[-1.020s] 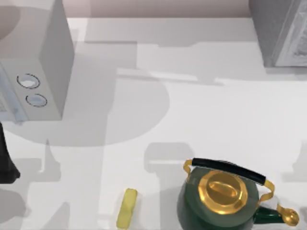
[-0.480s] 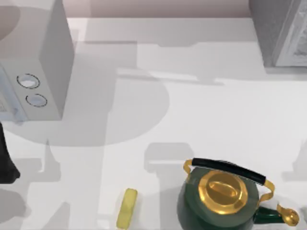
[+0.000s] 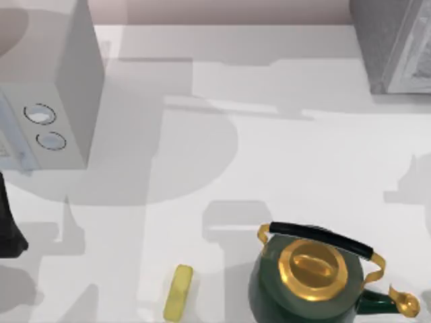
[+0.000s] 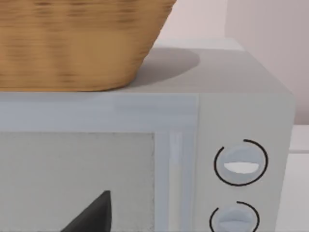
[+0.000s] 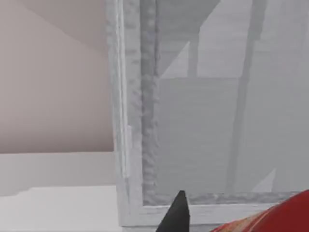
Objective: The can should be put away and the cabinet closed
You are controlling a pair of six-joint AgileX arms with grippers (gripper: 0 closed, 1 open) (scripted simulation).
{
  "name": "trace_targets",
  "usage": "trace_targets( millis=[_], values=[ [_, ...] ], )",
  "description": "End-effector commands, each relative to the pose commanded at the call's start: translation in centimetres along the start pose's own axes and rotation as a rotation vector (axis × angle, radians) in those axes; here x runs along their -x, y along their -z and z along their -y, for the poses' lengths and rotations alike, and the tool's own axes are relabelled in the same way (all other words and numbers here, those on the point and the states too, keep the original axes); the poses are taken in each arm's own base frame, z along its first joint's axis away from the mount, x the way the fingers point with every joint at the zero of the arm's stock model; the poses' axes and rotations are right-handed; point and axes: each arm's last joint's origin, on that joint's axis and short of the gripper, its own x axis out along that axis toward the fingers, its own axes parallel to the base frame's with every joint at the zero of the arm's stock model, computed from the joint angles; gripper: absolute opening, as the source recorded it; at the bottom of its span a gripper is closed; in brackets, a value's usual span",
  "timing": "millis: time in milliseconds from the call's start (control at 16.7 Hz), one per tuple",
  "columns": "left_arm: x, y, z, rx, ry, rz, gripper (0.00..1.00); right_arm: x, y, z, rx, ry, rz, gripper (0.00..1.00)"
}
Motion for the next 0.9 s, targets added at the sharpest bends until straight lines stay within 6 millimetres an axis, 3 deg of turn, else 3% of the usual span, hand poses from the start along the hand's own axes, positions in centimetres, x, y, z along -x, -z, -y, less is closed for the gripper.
trace_targets(
  millis=[300, 480, 660, 900],
  values=[
    [0.0, 0.0, 0.0, 0.000, 0.000, 0.000, 1.00, -3.0, -11.8, -1.3, -0.002, -0.010, 0.046, 0.00],
    [0.0, 0.0, 0.0, 0.000, 0.000, 0.000, 1.00, -5.3, -17.5, -2.5, -0.004, -0.027, 0.083, 0.00],
    [0.0, 0.0, 0.0, 0.000, 0.000, 0.000, 1.00, -7.6, -21.3, -3.7, -0.004, -0.041, 0.100, 0.00],
    [0.0, 0.0, 0.0, 0.000, 0.000, 0.000, 1.00, -9.9, -23.3, -4.8, -0.005, -0.049, 0.095, 0.00]
  ],
)
